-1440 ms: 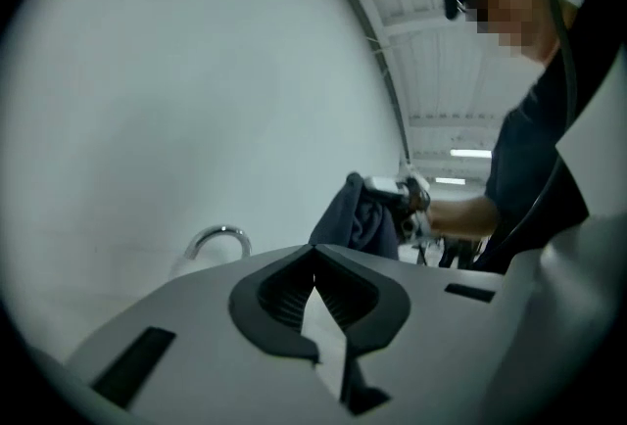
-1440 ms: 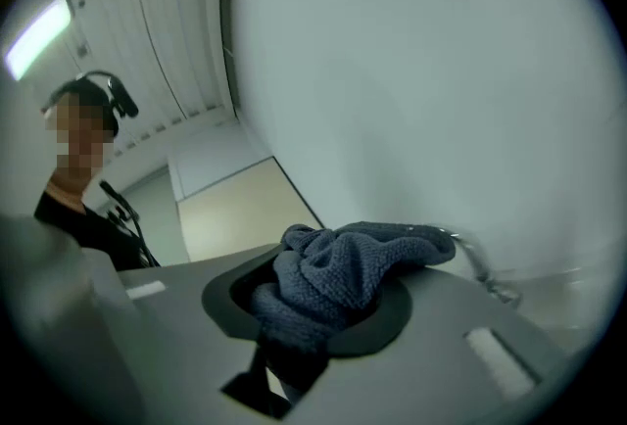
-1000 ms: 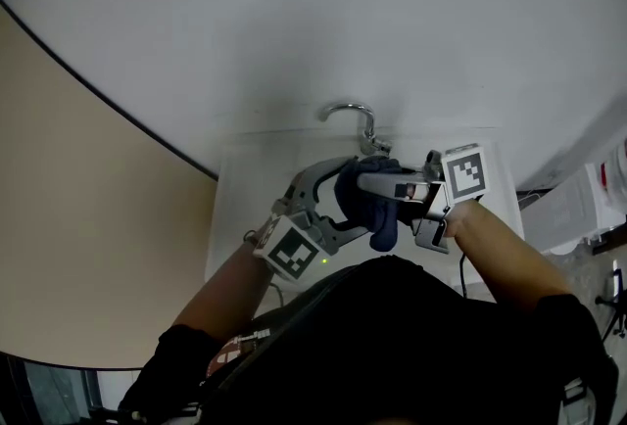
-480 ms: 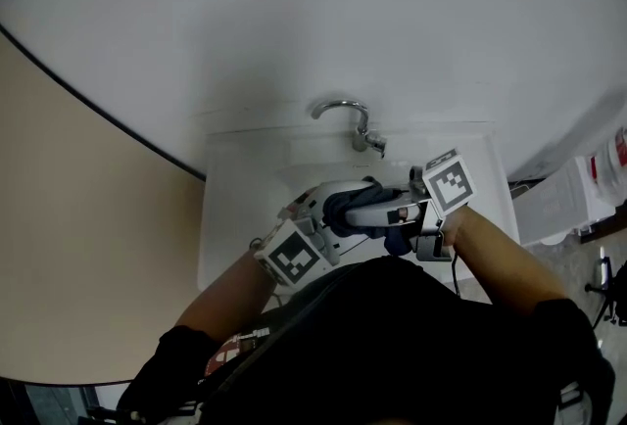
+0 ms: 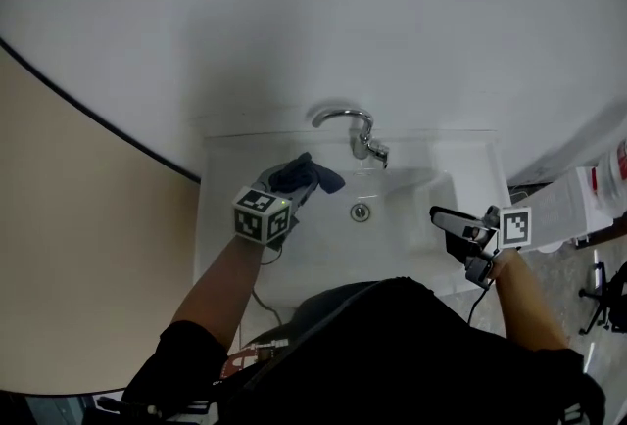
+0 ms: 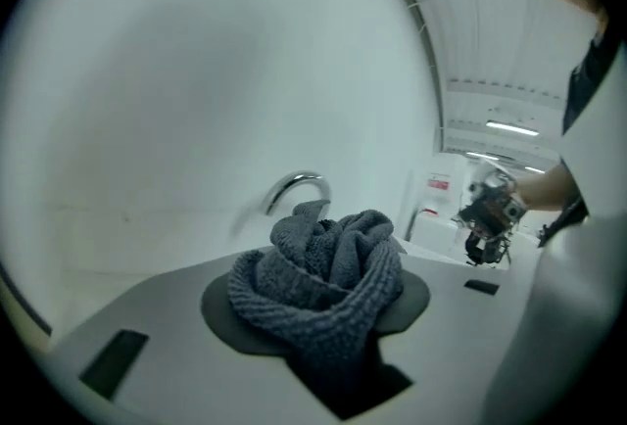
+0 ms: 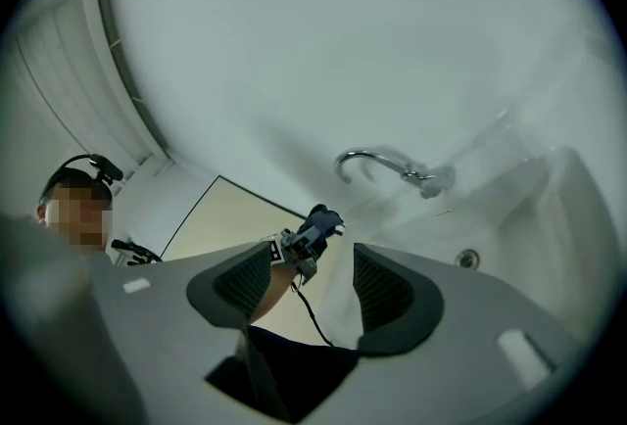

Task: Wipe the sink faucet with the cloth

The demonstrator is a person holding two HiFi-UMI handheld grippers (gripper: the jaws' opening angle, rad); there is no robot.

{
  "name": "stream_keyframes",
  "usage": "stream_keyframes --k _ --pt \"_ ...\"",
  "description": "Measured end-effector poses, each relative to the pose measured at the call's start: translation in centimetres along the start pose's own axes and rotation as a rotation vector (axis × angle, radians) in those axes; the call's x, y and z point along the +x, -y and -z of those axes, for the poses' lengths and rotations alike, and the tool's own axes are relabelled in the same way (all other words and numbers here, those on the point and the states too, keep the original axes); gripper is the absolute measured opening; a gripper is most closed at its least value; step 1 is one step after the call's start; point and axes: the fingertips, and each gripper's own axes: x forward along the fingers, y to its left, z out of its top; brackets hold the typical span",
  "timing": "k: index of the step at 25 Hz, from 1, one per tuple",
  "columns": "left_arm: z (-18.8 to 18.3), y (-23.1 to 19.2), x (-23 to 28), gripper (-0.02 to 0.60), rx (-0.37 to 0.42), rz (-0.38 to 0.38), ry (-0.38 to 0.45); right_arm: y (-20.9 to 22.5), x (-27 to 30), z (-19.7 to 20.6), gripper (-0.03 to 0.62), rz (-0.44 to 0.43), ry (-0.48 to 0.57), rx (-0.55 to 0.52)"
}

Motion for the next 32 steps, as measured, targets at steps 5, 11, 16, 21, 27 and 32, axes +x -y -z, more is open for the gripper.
stream_keyframes --k 5,11,16,21,27,32 --pt "0.6 -6.1 7.0 0.173 -0.108 -0.073 -0.098 4.0 -4.1 1.5 0.233 0.112 0.053 0.079" --pt "0.3 -7.8 14.4 0.169 -0.486 0.054 0.071 6.7 -6.1 2.4 0.233 0.159 0.093 0.127" --pt "-1.1 -6.9 16.1 0.152 -0.616 0.106 0.176 7.8 -6.8 3.0 0.233 0.165 0.102 0.144" --pt "-1.6 -6.0 16.7 0.143 -0.64 0.07 0.228 7.9 -6.9 3.4 0.233 0.153 0.091 0.141" --pt "-3.7 -2.4 18.9 0.107 -0.33 0.016 0.225 9.3 -7.7 3.9 0.233 0.168 0.109 0.138" --pt "-3.4 -1.8 18.9 0.107 0.0 -0.096 0.137 9.1 -9.3 4.3 0.233 0.184 0.132 0.143"
